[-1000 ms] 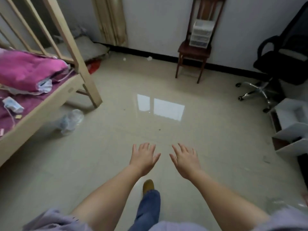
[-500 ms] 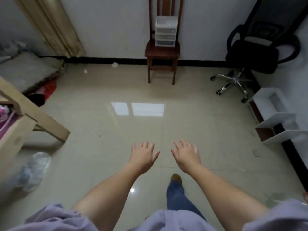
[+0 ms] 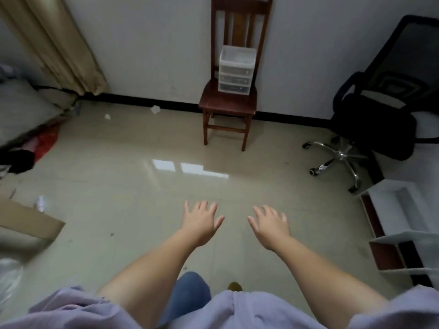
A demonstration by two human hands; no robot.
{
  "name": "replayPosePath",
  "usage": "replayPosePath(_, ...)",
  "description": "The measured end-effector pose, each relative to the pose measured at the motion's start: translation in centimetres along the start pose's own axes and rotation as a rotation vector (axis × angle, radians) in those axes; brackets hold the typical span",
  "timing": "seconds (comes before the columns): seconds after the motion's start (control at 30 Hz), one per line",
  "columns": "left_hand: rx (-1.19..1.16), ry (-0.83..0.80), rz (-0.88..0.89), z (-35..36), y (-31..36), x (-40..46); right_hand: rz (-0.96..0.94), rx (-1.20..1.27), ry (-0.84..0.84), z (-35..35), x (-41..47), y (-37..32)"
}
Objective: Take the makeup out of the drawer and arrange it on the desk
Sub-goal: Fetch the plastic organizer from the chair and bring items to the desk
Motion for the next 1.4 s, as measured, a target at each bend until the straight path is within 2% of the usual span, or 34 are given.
replayPosePath(0.23, 0.006, -0.023, -0.024, -8.4, -3.5, 12.6, -0.039, 0.029, -0.011, -7.6, 13.3, -2.2)
replayPosePath(0.63, 0.085, -0.037, 0.076, -26.8, -12.3, 34.4, 0.057, 0.173, 0.0, -22.8, 33.8, -7.5)
replayPosePath(0.83, 0.107, -0.055, 0.127, -32.3, -12.1, 45.3, 0.08, 0.164, -0.02, -29.2, 44.2, -5.3)
replayPosePath(1.17, 0.019, -0.004, 0.073, -43.9, -10.2, 65.3, 0.034, 0.178, -0.113, -42.0, 64.1, -0.4)
replayPosePath(1.27, -0.029, 0.031, 0.105, -45.7, -10.0, 70.8, 0.04, 0.32, -0.125, -43.9, 69.8, 0.0)
replayPosePath(1.33, -0.015, 0.066, 0.145, -46.7, -10.2, 74.7, 0.043, 0.562, -0.096, -44.8, 73.9, -0.4)
replayPosePath(1.4, 0.029, 0.118, 0.183, -47.5, -10.6, 78.5, 0.083, 0.91, -0.06, -45.7, 78.1, -1.3)
Point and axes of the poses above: each hand's wrist, its own x-axis towards the middle knuckle, its own z-axis out of the palm, y = z × x, the point moved 1 cm from there along x, towards the middle knuckle, and after that the axes turned 11 degrees about -y, right-handed, at the moved point
